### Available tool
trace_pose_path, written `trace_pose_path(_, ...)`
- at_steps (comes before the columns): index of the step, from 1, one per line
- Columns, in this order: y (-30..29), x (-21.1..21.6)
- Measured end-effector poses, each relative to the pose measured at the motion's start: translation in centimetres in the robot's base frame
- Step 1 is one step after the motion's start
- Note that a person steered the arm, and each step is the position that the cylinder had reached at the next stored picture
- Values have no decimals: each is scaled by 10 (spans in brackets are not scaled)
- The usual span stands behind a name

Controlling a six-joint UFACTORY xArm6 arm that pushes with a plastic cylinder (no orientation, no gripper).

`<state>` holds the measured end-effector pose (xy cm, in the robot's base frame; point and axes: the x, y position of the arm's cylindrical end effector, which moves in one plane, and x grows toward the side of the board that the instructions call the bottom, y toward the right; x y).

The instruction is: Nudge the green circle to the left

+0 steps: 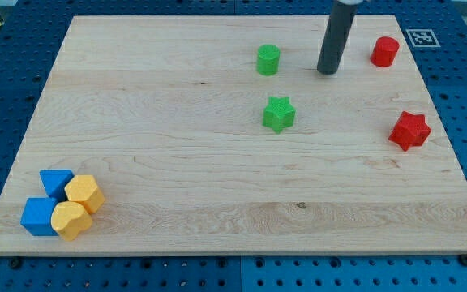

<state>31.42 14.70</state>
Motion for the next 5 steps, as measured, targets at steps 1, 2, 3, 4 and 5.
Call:
trace_pose_path(1, -1, -28)
trace_pose_path(2, -1, -28)
trace_pose_path(3, -4, -28)
trace_pose_path(4, -36, -31)
trace_pose_path(5, -64, -34)
